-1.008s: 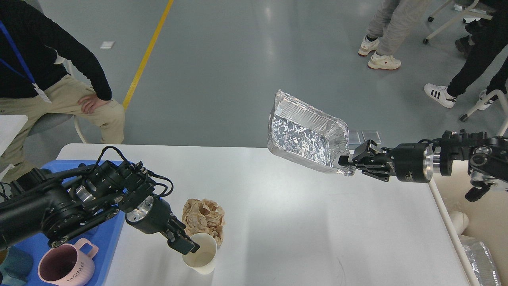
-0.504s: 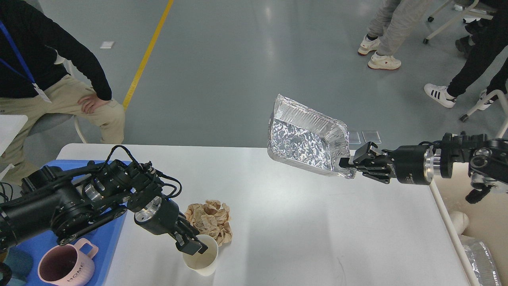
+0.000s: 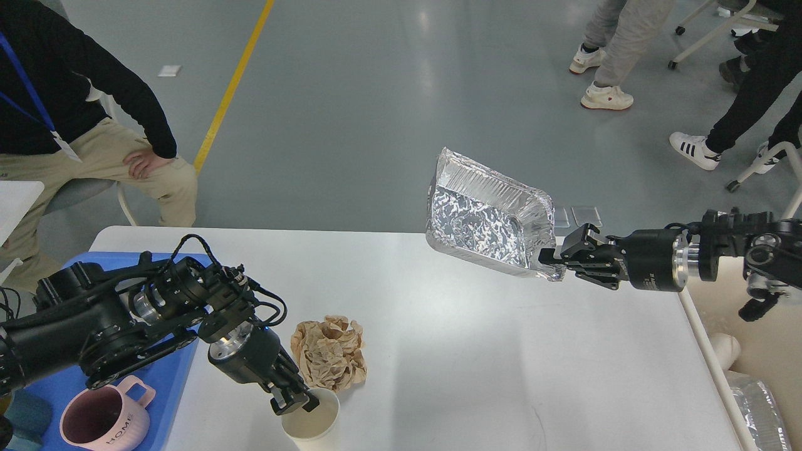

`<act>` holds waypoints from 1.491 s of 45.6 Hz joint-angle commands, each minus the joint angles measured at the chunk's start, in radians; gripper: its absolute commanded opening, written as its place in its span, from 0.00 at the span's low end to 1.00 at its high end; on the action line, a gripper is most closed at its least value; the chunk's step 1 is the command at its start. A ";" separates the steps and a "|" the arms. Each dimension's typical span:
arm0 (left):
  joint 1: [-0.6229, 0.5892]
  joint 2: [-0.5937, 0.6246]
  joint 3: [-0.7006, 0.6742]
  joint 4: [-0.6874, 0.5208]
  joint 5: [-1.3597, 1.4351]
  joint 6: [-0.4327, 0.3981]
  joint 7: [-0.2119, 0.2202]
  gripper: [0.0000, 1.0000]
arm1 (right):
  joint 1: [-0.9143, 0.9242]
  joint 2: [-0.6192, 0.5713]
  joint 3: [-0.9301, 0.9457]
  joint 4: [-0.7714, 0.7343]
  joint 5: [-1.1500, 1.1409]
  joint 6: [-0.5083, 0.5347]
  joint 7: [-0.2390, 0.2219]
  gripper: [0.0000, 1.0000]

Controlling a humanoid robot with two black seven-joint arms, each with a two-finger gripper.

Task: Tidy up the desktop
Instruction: 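Grasp the white paper cup with the left gripper, then lift the paper cup and carry it over the foil container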

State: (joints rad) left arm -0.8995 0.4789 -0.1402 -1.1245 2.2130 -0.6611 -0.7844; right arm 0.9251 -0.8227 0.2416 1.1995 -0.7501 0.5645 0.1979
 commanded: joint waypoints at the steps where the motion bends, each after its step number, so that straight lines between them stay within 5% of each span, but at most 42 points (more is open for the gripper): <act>1: -0.003 0.006 0.001 0.000 0.004 -0.003 -0.003 0.00 | 0.000 0.004 0.005 -0.001 0.000 0.000 0.002 0.00; 17: -0.009 0.089 -0.030 -0.031 -0.007 0.011 -0.021 0.00 | -0.020 0.005 -0.002 -0.011 -0.003 0.000 0.002 0.00; 38: 0.086 0.326 -0.344 -0.100 -0.099 0.126 -0.042 0.01 | -0.051 0.022 -0.050 -0.009 -0.130 -0.002 -0.014 0.00; 68: 0.083 0.438 -0.696 -0.215 -0.279 0.055 -0.062 0.01 | -0.054 0.043 -0.116 -0.001 -0.160 -0.026 -0.021 0.00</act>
State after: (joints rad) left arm -0.7897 0.9038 -0.7853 -1.3333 1.9554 -0.5684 -0.8463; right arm 0.8749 -0.7824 0.1258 1.1984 -0.8979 0.5404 0.1765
